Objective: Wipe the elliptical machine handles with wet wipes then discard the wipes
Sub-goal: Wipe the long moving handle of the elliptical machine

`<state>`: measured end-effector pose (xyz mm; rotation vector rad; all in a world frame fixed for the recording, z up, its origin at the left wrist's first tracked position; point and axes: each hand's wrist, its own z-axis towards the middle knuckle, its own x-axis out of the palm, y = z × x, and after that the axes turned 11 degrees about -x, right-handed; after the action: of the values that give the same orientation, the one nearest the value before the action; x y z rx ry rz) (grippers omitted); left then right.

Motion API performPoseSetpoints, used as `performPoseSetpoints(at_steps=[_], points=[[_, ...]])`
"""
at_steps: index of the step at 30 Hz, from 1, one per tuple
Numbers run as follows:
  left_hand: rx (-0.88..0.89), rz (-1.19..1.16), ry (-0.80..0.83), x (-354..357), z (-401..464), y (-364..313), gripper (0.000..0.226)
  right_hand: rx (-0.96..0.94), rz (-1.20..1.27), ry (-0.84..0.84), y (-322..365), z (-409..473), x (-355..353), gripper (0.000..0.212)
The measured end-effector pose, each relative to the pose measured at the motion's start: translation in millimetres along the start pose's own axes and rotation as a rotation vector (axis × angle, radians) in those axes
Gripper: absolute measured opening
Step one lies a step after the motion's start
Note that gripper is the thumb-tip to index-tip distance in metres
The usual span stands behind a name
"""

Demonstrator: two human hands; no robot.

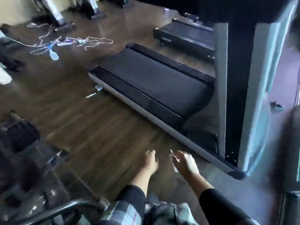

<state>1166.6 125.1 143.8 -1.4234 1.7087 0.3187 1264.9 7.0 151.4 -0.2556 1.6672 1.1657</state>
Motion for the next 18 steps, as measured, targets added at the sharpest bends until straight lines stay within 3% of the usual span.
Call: performPoseSetpoints(at_steps=[4,8,18], points=[[-0.153,-0.13,-0.054,-42,33,16,0.048,-0.115,-0.011,0.166,28,73,16,0.027],[-0.252,-0.117,-0.189,-98,76,44,0.045,-0.228,0.008,0.295,69,150,44,0.025],[-0.544,-0.228,-0.337,-244,186,138,0.053,-0.336,0.1,0.406,204,320,122,0.027]])
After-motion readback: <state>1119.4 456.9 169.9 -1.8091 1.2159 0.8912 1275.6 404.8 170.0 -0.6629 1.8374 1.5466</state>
